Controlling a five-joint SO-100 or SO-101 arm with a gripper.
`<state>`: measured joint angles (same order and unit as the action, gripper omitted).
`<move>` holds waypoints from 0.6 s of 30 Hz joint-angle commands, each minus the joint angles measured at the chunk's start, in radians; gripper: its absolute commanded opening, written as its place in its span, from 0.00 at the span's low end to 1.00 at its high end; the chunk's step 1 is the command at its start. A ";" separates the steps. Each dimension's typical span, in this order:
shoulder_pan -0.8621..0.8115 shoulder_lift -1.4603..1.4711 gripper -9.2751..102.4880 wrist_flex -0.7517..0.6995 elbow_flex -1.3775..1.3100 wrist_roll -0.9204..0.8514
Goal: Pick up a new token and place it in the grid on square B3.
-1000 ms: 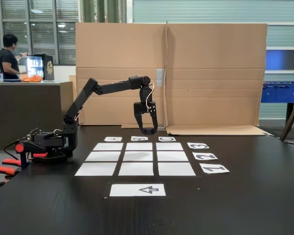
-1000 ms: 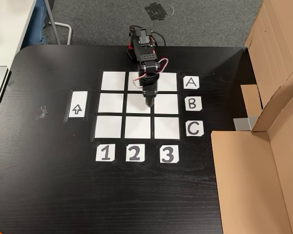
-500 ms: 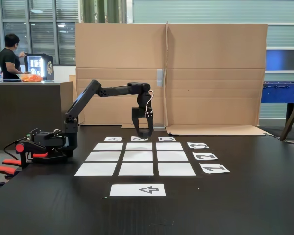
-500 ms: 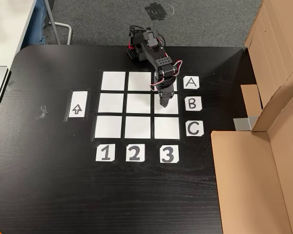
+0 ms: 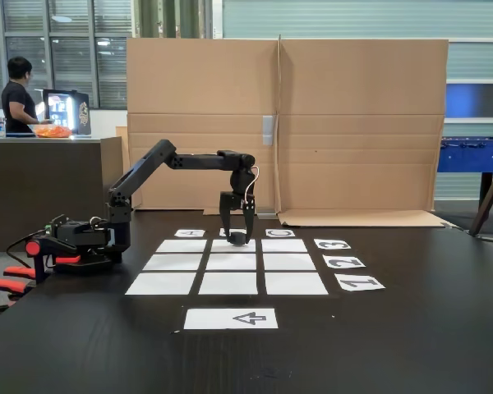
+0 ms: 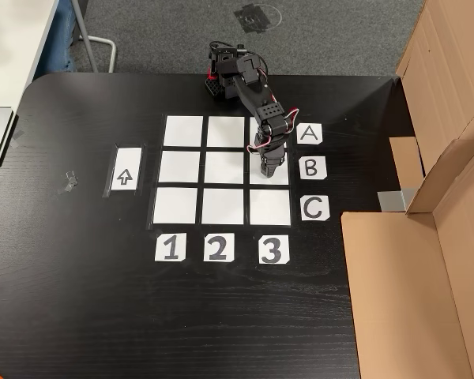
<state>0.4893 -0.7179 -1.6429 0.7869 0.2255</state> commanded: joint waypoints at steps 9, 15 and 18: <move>0.029 0.086 0.30 0.000 -0.038 0.005; 0.031 0.086 0.37 -0.003 -0.038 0.005; 0.031 0.084 0.39 -0.003 -0.038 0.005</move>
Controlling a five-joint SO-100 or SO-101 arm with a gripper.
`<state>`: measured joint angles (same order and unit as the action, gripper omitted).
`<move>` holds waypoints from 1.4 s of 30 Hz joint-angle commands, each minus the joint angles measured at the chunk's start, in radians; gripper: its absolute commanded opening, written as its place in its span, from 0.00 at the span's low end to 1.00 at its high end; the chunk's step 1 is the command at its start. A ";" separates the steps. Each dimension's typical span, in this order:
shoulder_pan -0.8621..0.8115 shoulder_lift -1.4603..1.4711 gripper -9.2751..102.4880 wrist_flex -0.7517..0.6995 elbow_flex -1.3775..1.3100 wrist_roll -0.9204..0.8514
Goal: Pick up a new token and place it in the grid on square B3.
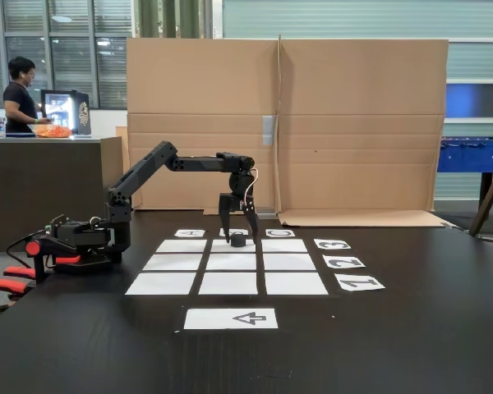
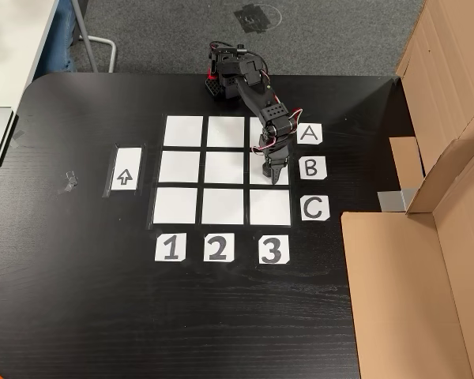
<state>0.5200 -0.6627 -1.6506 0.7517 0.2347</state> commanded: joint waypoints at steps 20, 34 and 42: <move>-0.069 -0.186 0.52 -0.078 -0.193 -0.057; -0.186 -0.298 0.52 -0.084 -0.199 -0.120; -0.333 -0.347 0.52 -0.084 -0.218 -0.186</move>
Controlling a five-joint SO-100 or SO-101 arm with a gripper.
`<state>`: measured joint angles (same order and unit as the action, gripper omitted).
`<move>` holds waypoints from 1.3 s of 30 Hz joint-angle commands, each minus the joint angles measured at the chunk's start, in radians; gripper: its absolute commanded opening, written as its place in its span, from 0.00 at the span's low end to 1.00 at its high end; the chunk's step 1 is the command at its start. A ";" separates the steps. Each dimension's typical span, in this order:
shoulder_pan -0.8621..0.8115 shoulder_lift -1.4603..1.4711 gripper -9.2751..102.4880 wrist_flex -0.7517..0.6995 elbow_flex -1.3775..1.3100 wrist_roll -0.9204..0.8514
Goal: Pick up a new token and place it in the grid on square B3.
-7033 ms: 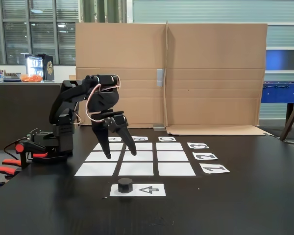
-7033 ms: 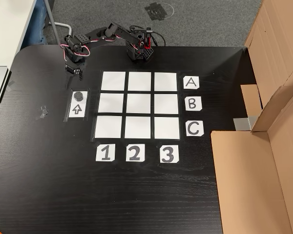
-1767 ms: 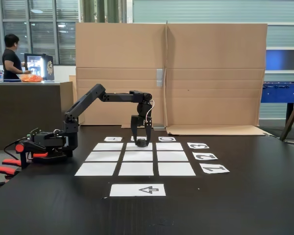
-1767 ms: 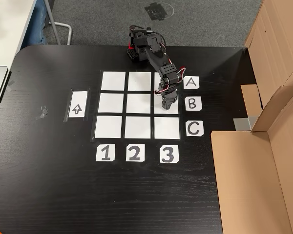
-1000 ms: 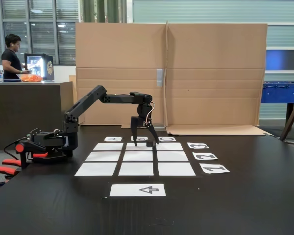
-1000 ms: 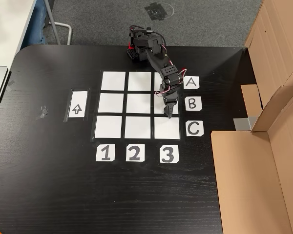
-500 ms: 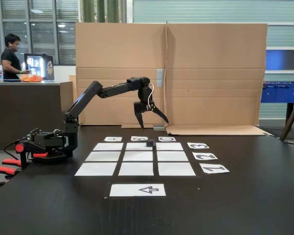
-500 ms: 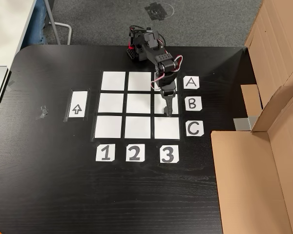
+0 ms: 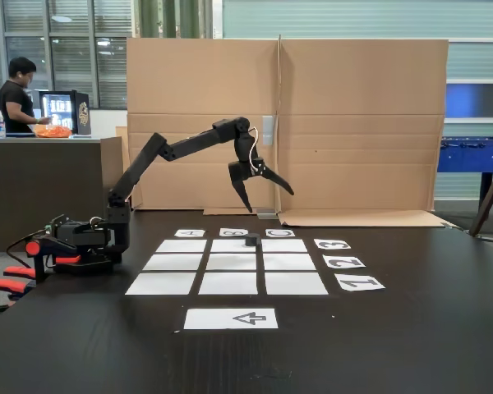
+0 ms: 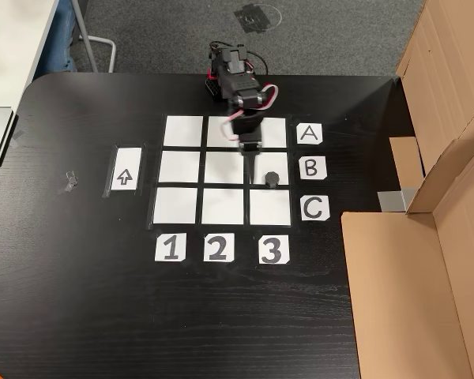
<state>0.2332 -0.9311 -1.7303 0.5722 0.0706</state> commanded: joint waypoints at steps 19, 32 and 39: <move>-0.560 -0.227 0.52 -0.008 0.034 -0.230; -0.945 -0.305 0.52 -0.006 0.097 -0.377; -1.095 -0.440 0.52 0.092 0.333 -0.416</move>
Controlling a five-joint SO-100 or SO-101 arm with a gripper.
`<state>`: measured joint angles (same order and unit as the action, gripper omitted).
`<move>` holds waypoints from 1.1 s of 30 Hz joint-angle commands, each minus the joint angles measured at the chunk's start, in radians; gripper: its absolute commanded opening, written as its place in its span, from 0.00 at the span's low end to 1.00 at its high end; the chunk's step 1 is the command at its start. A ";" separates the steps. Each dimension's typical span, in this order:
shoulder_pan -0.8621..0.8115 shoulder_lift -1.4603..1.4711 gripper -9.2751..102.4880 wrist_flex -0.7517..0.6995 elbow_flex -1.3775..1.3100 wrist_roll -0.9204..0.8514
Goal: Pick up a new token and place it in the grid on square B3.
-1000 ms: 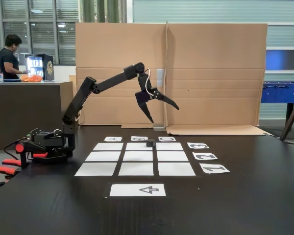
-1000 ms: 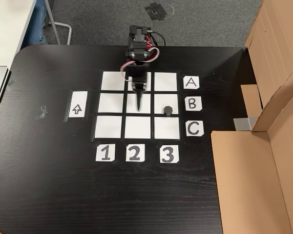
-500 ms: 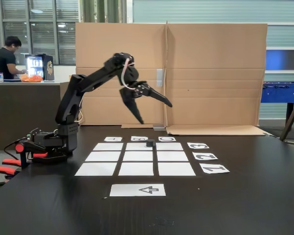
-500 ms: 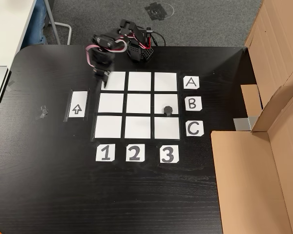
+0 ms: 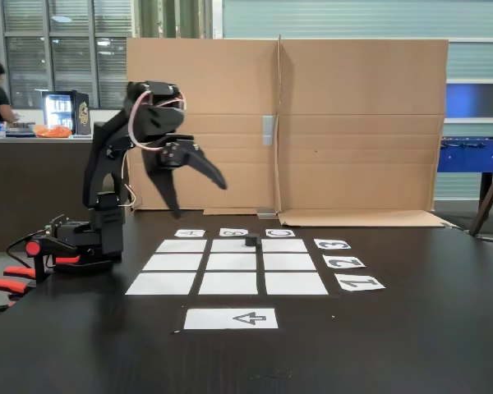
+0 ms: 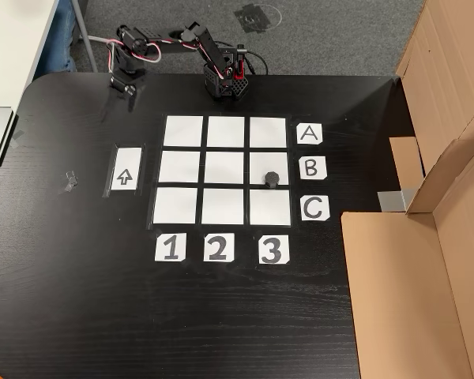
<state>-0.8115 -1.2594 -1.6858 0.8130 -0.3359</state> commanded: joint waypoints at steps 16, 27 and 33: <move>-0.091 -0.973 0.52 0.471 1.212 -0.037; -0.114 -1.189 0.52 0.574 1.586 -0.069; -0.120 -1.238 0.52 0.623 1.735 -0.080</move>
<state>-0.9204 -2.4482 -1.0876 2.4943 -0.4050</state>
